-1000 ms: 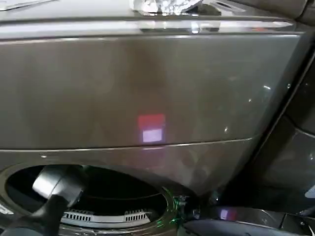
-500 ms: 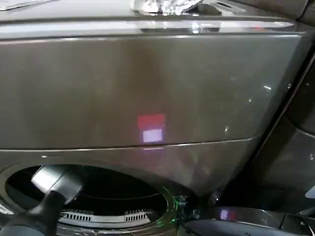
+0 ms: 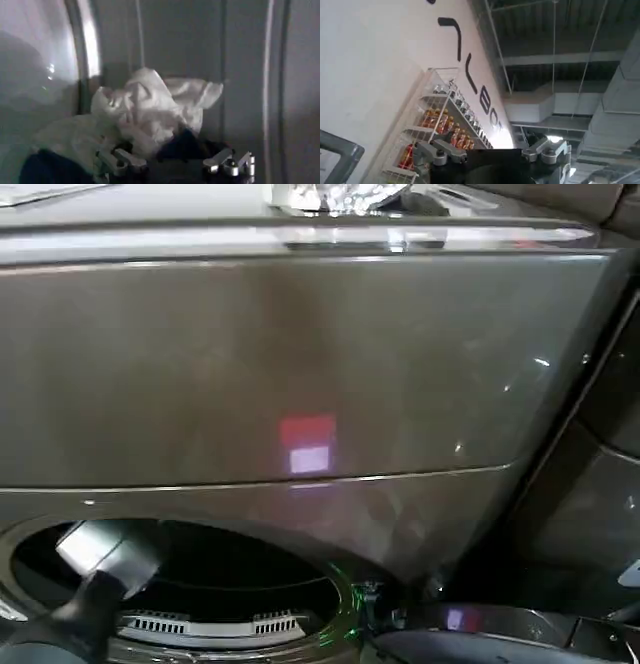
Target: Grasp the clothes from the dryer.
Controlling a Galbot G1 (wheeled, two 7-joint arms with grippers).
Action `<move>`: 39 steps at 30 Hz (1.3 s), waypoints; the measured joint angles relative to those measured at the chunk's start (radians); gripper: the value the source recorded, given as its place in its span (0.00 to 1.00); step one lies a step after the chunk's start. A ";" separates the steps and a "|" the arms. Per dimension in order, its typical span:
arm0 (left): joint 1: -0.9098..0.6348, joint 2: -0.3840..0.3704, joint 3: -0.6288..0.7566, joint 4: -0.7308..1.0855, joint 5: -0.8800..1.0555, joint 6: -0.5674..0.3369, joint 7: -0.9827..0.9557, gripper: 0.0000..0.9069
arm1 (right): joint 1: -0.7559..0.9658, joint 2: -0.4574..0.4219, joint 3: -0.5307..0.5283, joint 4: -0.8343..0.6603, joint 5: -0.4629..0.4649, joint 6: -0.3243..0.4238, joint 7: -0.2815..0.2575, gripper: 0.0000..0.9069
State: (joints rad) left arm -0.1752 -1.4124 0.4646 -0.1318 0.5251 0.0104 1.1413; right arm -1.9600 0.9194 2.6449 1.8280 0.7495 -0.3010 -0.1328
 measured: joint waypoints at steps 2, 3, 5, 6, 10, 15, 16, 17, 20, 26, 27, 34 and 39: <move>0.001 0.001 0.004 0.007 -0.001 0.001 0.008 0.53 | 0.003 -0.002 -0.004 0.000 -0.003 0.000 0.000 1.00; 0.001 0.001 0.005 0.009 -0.003 0.001 0.013 0.33 | 0.004 -0.003 -0.005 0.000 -0.004 0.000 0.000 1.00; 0.001 0.001 0.008 0.014 -0.005 0.001 0.021 0.20 | 0.004 -0.006 -0.005 -0.002 -0.005 0.001 0.001 1.00; 0.001 0.001 0.010 0.016 -0.007 0.001 0.025 0.18 | 0.004 -0.007 -0.005 -0.003 -0.006 0.001 0.001 1.00; 0.001 -0.001 0.015 0.023 -0.014 0.001 0.036 0.09 | 0.002 -0.009 -0.004 -0.009 -0.007 0.001 0.002 1.00; -0.004 -0.004 0.026 0.028 -0.025 0.001 0.038 0.01 | -0.001 -0.010 -0.001 -0.012 -0.008 0.001 0.002 1.00; -0.005 -0.004 0.028 0.029 -0.027 0.001 0.038 0.01 | -0.001 -0.010 -0.001 -0.012 -0.008 0.001 0.002 1.00; -0.008 -0.004 0.031 0.031 -0.028 0.000 0.037 0.00 | -0.001 -0.010 -0.001 -0.013 -0.008 0.001 0.002 1.00; -0.014 -0.004 0.034 0.032 -0.031 -0.001 0.036 0.00 | -0.003 -0.010 0.001 -0.013 -0.008 0.001 0.002 1.00; -0.020 -0.003 0.036 0.034 -0.036 -0.004 0.036 0.00 | -0.008 -0.011 0.007 -0.015 -0.008 0.001 0.003 1.00; -0.020 -0.003 0.036 0.035 -0.038 -0.004 0.036 0.00 | -0.008 -0.011 0.007 -0.015 -0.008 0.001 0.003 1.00; -0.017 -0.003 0.029 0.034 -0.060 -0.002 0.023 0.00 | -0.005 -0.011 0.008 -0.017 -0.008 0.001 0.005 1.00; -0.006 0.000 0.001 0.017 -0.084 0.013 -0.004 0.00 | 0.002 -0.012 0.002 -0.015 -0.009 0.001 0.006 1.00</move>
State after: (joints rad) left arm -0.1816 -1.4124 0.4660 -0.1144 0.4411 0.0236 1.1376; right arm -1.9582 0.9076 2.6467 1.8125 0.7408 -0.2997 -0.1266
